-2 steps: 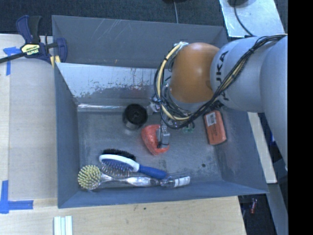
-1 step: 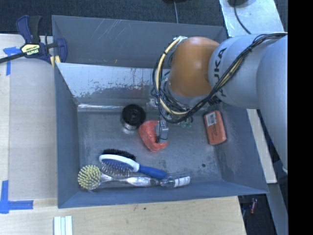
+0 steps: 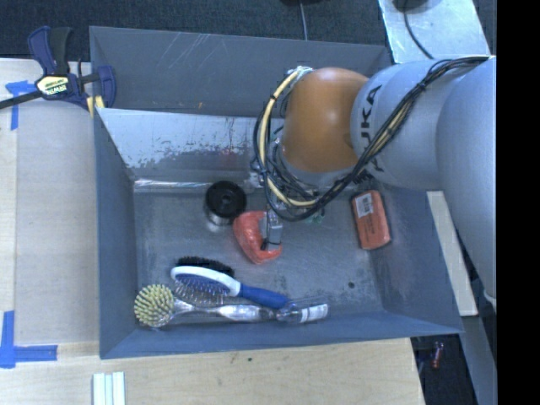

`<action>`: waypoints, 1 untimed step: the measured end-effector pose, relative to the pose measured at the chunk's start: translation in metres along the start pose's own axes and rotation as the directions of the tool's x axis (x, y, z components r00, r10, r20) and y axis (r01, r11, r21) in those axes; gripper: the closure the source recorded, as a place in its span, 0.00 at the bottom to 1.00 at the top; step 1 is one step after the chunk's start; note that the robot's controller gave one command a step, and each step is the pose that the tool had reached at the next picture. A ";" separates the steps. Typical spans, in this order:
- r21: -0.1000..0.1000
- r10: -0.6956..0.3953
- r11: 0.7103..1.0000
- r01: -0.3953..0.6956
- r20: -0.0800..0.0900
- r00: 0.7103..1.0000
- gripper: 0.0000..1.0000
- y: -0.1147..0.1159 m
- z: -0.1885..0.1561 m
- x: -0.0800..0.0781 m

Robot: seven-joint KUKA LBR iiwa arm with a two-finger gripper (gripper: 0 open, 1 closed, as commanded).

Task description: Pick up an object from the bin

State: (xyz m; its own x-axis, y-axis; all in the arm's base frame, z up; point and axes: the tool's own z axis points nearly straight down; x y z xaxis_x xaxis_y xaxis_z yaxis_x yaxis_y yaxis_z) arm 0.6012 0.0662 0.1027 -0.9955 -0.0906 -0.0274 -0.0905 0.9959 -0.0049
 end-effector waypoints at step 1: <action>-0.001 0.020 1.000 -0.020 0.010 1.000 0.00 -0.001 0.001 -0.006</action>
Offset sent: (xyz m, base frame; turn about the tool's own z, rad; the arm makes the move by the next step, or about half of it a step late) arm 0.0124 0.0462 -0.0327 -0.0212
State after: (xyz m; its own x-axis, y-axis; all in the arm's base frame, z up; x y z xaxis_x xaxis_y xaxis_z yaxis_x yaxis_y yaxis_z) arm 0.6075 0.0657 0.1018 -0.9968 -0.0709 -0.0371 -0.0708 0.9975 -0.0037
